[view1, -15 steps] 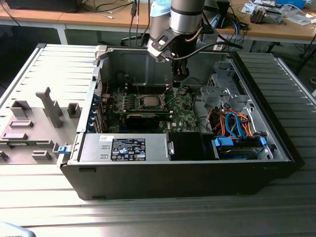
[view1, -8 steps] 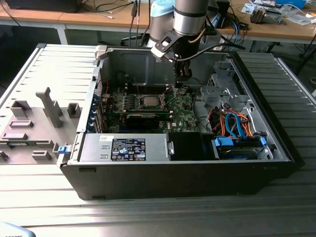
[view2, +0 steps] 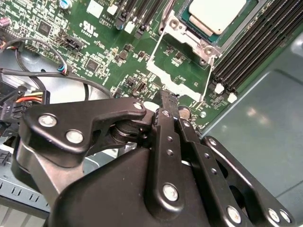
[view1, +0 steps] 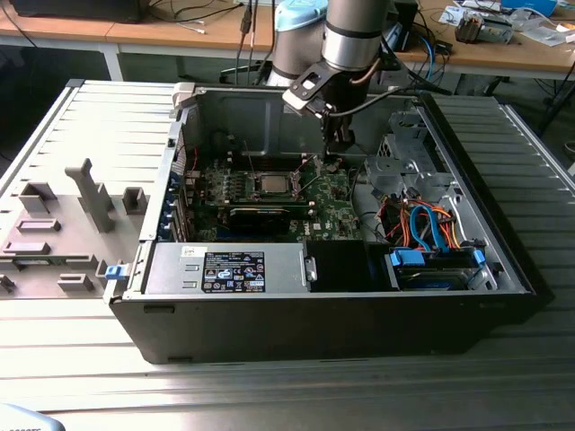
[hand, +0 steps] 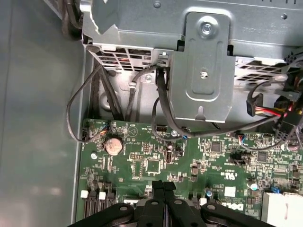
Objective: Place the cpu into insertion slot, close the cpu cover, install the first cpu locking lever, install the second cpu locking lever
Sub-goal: 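Close the cpu cover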
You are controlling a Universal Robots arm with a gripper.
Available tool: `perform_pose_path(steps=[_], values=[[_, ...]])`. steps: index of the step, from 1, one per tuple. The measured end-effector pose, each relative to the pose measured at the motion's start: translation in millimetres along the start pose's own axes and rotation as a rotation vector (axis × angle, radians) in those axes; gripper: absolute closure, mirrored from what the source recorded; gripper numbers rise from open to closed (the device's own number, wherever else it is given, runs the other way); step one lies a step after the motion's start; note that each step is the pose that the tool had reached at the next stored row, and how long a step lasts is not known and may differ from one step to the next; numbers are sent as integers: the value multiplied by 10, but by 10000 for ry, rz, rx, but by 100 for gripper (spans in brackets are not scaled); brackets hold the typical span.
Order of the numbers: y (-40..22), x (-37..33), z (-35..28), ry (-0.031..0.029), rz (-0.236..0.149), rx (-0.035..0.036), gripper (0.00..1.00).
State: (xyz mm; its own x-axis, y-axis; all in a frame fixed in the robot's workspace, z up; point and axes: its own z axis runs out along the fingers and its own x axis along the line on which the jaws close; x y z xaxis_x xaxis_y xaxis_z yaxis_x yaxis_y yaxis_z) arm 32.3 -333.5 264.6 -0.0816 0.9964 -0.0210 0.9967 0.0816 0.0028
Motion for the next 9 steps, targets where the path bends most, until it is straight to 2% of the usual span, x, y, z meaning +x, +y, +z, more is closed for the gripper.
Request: perform_pose_path(steps=[4,9], values=[[38,6,51,7,-3,64,89],[40,10,131,17,-2,95,89]])
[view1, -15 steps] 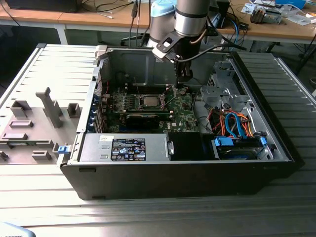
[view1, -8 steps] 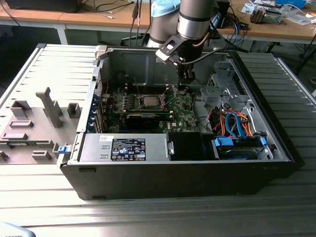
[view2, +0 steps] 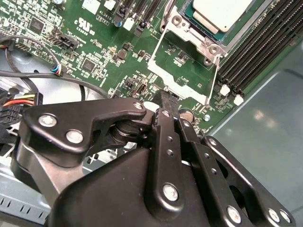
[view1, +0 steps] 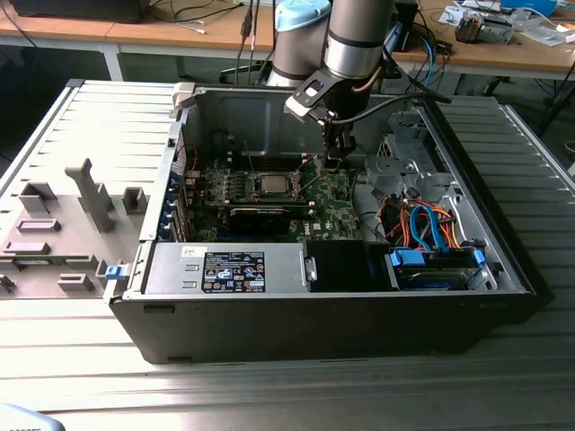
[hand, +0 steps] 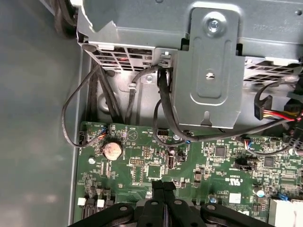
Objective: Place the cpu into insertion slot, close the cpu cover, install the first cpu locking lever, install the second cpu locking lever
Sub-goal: 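Close the cpu cover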
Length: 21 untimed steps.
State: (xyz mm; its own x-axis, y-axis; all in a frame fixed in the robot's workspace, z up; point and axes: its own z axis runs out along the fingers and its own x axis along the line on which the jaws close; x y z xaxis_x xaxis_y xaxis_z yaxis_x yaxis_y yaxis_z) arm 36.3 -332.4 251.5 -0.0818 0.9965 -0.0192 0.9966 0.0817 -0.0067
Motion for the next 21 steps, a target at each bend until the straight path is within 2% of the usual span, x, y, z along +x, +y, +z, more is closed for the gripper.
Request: perform_pose_path(steps=[3,7,10,17,21], values=[[-9,1,12,1,1,2,89],[-68,7,13,11,0,-1,89],[-121,11,14,23,-1,-3,89],[-289,25,14,45,0,-6,89],[-356,31,15,53,0,-6,89]])
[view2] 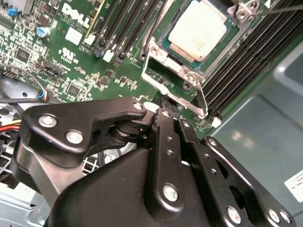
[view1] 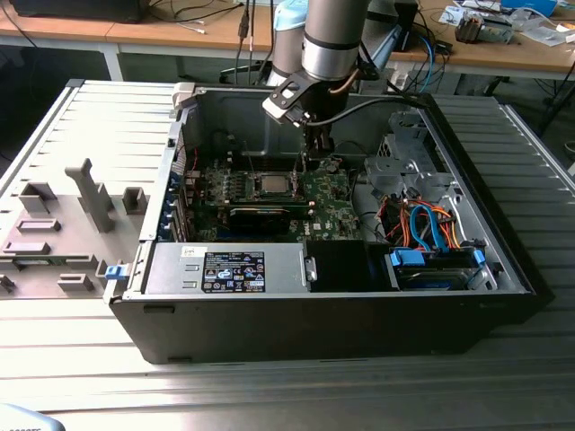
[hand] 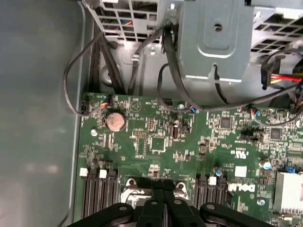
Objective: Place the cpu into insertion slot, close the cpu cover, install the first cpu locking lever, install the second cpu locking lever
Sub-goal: 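Close the cpu cover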
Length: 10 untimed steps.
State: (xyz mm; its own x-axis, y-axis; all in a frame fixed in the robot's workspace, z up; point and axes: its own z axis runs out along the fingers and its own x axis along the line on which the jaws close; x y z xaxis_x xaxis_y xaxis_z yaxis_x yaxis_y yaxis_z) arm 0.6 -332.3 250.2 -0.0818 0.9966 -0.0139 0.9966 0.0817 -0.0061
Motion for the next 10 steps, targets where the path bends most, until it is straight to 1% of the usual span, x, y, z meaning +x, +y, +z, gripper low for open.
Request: perform_pose_path(steps=[2,4,7,10], values=[[-79,6,1,20,-1,-1,89],[-123,10,2,30,0,-3,89],[-209,17,5,42,-1,-4,89],[-268,22,16,43,-1,-3,89]])
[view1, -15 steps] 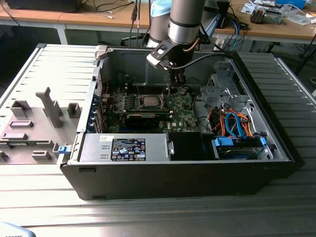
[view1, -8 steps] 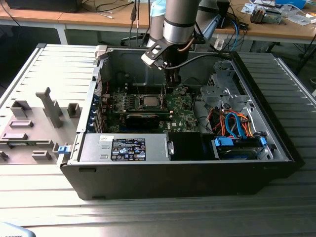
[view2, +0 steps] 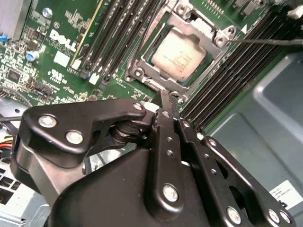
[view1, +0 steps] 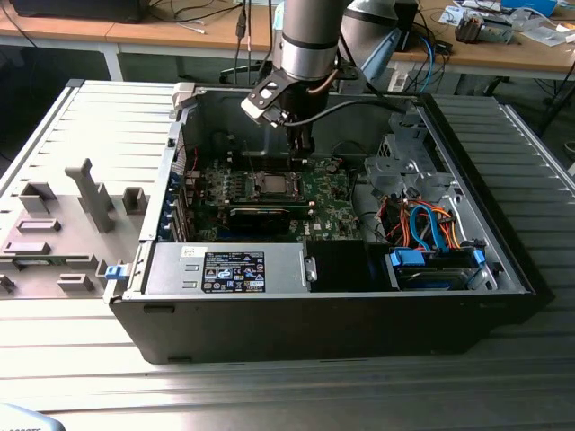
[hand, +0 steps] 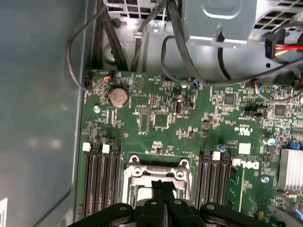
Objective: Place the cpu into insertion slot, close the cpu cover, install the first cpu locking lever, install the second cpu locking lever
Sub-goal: 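Close the cpu cover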
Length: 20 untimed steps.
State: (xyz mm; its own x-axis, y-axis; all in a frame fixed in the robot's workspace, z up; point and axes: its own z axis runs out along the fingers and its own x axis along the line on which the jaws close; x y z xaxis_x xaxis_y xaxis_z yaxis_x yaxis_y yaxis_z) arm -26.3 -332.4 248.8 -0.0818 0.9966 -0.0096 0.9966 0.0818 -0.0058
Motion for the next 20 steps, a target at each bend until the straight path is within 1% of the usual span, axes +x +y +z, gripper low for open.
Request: perform_pose_path(steps=[3,5,12,17,18,20], values=[[-37,3,15,1,0,-1,89],[-83,8,28,5,1,-1,89],[-168,15,58,7,1,-1,89],[-247,22,87,8,0,-2,89],[-272,24,98,7,1,-1,89],[-291,26,110,7,0,-2,89]])
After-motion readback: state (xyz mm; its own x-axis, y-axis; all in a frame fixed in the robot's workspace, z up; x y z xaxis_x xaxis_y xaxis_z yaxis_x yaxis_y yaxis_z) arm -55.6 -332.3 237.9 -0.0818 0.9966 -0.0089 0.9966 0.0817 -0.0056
